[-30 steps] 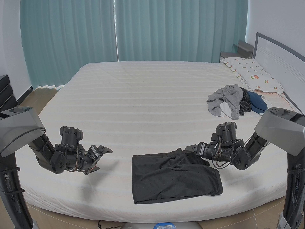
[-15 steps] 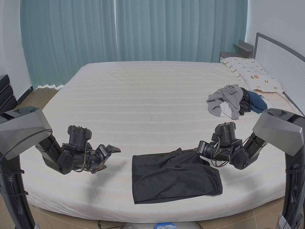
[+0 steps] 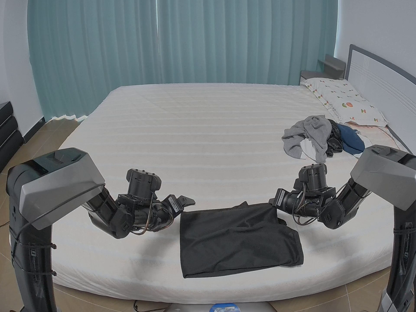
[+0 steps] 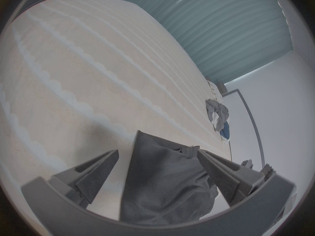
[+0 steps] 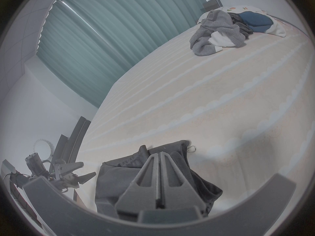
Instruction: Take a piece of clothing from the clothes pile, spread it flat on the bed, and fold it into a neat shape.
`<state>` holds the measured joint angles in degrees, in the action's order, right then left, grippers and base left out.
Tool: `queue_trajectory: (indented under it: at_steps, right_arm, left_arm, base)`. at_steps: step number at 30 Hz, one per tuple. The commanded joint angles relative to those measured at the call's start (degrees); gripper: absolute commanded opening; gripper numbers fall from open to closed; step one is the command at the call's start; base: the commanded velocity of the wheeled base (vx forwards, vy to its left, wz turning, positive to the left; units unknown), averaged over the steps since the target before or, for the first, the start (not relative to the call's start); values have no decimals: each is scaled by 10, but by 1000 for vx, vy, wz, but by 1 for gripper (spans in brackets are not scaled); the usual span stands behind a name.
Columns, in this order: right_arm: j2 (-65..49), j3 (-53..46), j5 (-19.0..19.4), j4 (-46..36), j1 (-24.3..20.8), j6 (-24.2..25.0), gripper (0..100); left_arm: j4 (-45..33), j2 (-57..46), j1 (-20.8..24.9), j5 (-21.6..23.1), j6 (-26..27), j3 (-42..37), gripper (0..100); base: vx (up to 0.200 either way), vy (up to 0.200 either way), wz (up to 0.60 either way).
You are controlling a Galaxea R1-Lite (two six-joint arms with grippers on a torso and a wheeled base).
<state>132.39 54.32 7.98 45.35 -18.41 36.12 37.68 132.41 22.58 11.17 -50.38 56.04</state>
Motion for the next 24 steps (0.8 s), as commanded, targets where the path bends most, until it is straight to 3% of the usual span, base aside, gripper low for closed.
queue_trajectory:
  at_steps: [1,2,3,15,24]
  right_arm:
    - [-2,0,0,0,0,0,0]
    - [-1,0,0,0,-1,0,0]
    - [-2,0,0,0,-1,1,0]
    - [-1,4,-14,1,-3,1,0]
    - [-3,1,-14,-3,-9,2,0]
  left_arm:
    - [1,28,14,-10,22,13,100]
    - [-1,32,17,-15,23,18,100]
    - [-4,38,21,-22,23,28,0]
    - [-1,49,19,-105,10,39,0]
    - [-1,37,9,-108,-10,36,0]
  base:
    - [0,0,0]
    - [0,0,0]
    - [0,0,0]
    - [0,0,0]
    - [0,0,0]
